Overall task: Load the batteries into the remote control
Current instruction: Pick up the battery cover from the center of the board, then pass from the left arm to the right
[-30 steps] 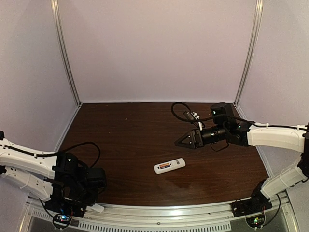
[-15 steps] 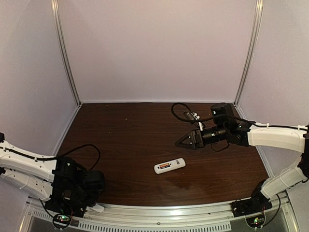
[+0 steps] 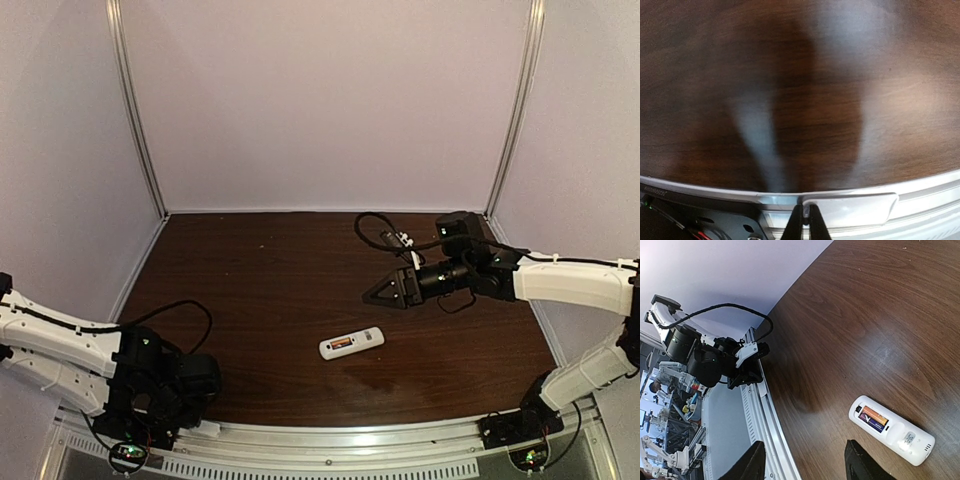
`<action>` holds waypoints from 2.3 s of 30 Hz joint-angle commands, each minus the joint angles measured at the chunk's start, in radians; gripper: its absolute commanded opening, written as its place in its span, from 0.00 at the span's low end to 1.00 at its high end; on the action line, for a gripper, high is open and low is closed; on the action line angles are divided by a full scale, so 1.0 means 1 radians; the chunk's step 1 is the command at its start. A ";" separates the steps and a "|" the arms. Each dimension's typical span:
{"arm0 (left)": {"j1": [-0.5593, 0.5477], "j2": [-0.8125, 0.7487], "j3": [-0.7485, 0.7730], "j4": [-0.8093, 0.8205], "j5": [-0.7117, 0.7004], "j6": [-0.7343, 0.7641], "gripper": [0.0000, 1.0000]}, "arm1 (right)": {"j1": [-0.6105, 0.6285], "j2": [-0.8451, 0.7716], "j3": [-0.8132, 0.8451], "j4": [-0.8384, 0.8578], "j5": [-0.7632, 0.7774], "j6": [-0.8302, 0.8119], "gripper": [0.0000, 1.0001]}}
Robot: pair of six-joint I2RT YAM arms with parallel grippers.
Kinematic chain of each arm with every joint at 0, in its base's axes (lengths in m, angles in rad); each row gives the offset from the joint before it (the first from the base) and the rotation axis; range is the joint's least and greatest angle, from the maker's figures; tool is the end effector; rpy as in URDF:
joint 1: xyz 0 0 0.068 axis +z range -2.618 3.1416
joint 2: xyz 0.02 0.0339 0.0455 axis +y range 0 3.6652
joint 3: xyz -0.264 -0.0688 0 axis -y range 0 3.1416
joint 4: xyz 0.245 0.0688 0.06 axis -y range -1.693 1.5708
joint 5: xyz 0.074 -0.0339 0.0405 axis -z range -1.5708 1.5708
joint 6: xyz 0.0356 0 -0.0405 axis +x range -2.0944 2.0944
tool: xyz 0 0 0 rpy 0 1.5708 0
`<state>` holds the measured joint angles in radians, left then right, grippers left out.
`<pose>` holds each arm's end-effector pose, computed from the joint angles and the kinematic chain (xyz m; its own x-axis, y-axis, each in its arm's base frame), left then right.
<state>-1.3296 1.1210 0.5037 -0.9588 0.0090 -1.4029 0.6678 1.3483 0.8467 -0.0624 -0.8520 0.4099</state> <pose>0.0329 -0.1352 0.1488 -0.9973 -0.0733 0.0098 -0.0732 0.9973 0.0037 0.2094 0.1992 0.2537 -0.7465 -0.2545 -0.6148 -0.6648 0.2449 0.7058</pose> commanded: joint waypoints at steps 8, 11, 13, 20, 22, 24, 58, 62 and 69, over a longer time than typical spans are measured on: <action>0.101 0.092 0.285 0.096 -0.140 0.199 0.00 | 0.005 0.014 0.028 0.005 -0.014 -0.018 0.54; 0.187 0.124 0.361 0.203 -0.162 0.323 0.00 | 0.011 0.020 0.013 0.050 -0.037 0.023 0.54; 0.239 0.156 0.405 0.287 -0.164 0.398 0.00 | 0.025 0.021 -0.011 0.132 -0.061 0.091 0.53; 0.259 0.370 0.640 0.406 -0.209 0.564 0.00 | 0.115 0.110 0.010 0.290 -0.062 0.240 0.48; 0.259 0.384 0.644 0.455 -0.197 0.567 0.00 | 0.141 0.139 0.021 0.302 -0.050 0.255 0.45; 0.260 0.393 0.654 0.485 -0.191 0.570 0.00 | 0.153 0.160 0.030 0.303 -0.034 0.258 0.43; 0.262 0.364 0.642 0.581 -0.181 0.590 0.00 | 0.119 0.165 0.122 0.040 0.084 0.116 0.38; 0.262 0.356 0.641 0.600 -0.181 0.593 0.00 | 0.130 0.192 0.143 0.043 0.070 0.109 0.37; 0.262 0.359 0.632 0.638 -0.154 0.602 0.00 | 0.134 0.219 0.161 0.089 0.034 0.111 0.28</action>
<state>-1.0714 1.5032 1.1503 -0.3840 -0.1665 -0.8200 0.7963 1.5520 0.9768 -0.0101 -0.7906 0.5270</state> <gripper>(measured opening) 0.044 0.301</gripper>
